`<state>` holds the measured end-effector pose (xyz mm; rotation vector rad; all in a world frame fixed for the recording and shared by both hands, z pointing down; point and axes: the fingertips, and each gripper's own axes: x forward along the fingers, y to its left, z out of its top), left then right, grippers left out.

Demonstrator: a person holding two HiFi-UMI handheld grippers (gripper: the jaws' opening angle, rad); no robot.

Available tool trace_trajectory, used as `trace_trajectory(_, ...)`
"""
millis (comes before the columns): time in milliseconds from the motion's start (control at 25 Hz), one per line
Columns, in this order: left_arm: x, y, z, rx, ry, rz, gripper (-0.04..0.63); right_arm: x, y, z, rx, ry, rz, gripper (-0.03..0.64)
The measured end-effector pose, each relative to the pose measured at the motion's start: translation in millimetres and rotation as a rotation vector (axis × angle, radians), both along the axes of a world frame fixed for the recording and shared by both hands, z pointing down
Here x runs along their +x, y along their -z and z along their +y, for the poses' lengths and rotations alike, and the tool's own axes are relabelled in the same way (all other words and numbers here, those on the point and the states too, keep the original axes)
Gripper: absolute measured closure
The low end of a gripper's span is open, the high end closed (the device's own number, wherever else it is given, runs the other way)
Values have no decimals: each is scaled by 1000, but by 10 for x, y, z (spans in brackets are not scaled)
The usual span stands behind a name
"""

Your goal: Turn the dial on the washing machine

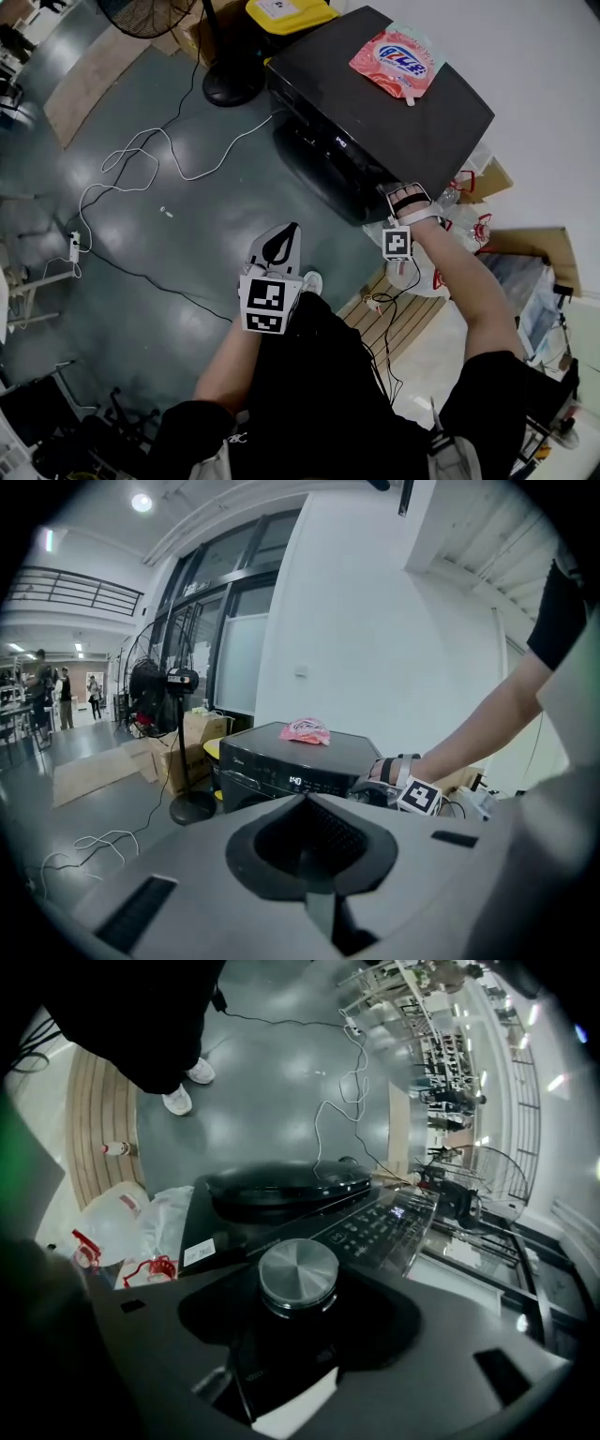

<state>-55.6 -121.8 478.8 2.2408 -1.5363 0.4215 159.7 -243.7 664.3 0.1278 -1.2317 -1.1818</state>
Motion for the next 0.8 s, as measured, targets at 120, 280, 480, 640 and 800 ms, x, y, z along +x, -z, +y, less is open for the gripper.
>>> trace_trajectory(120, 14, -47, 18, -15, -27, -8, 583, -151, -27, 145, -58, -112, -232, 348)
trace_trajectory(280, 55, -100, -6, -26, -68, -16, 583, 5, -2, 89, 62, -147, -119, 348)
trace_trajectory(480, 132, -161, -52, -34, -109, -29, 583, 63, 7, 42, 150, -180, -142, 348)
trace_trajectory(640, 199, -222, -63, -47, -130, -33, 583, 74, 12, 35, 182, -196, -169, 348)
trace_trajectory(800, 275, -273, -68, -54, -142, -35, 583, 62, 11, 40, 208, -208, -216, 348)
